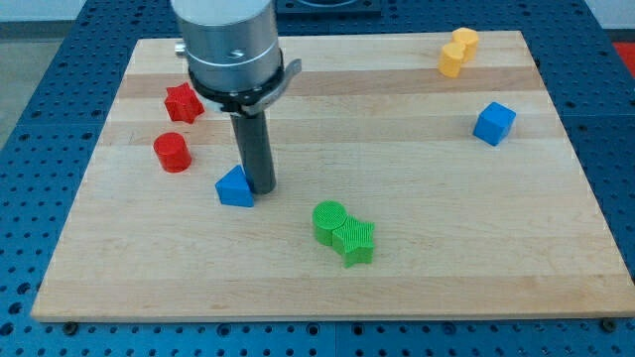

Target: Move the blue triangle to the bottom left

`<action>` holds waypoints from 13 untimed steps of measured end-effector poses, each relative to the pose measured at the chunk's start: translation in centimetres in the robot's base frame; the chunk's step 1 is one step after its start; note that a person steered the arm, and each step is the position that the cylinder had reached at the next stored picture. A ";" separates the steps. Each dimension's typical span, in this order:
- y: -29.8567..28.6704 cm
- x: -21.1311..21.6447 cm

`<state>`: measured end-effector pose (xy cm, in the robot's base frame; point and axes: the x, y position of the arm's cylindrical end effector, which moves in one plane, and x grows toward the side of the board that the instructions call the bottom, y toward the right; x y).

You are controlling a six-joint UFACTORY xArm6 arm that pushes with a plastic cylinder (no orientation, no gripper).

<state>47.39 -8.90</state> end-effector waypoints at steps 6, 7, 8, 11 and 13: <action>-8.7 0.0; -9.0 0.8; -9.0 1.5; -9.1 4.7; -11.5 5.6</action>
